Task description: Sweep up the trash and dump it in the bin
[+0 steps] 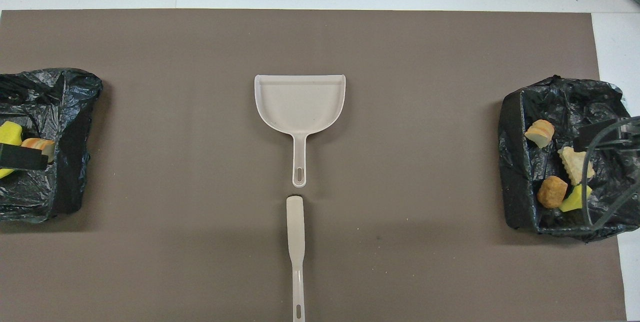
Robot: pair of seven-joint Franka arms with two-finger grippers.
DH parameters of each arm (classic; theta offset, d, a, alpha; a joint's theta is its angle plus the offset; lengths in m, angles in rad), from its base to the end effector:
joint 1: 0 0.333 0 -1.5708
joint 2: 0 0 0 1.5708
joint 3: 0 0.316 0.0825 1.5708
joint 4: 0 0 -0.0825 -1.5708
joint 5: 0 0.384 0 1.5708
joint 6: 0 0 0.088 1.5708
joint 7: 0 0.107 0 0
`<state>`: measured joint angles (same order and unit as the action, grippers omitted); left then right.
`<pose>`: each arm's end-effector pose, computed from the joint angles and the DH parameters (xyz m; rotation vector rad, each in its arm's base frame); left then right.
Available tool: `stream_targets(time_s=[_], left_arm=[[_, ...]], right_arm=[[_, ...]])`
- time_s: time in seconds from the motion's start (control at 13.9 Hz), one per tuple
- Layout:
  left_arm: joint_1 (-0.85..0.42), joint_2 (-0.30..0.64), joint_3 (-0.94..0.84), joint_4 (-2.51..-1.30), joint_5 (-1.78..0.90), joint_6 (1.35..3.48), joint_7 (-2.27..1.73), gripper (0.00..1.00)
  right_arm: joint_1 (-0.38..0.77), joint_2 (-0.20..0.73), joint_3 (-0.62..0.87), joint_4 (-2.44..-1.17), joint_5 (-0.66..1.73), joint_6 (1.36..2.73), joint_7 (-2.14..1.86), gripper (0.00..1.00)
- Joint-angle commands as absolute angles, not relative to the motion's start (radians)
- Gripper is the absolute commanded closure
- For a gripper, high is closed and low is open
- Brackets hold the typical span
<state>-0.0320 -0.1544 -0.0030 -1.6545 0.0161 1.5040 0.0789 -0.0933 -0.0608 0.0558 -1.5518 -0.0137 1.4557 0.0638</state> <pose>0.4983 -0.0158 0.6607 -3.1200 0.1761 -0.0055 0.5232 -0.0202 0.6562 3.1195 -0.1605 -0.0549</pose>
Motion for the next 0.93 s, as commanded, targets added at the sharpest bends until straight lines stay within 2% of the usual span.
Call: stream_targets(time_s=[0.0,0.86], left_arm=[[-0.034,-0.147,-0.005,-1.643,0.020,1.528,0.035,0.00],[-0.031,-0.150,-0.005,-1.669,-0.012,1.528,0.017,0.00]], right_arm=[[-0.095,-0.060,0.058,-1.543,-0.002,1.448,0.083,0.00],[-0.095,-0.060,0.058,-1.543,-0.002,1.448,0.083,0.00]])
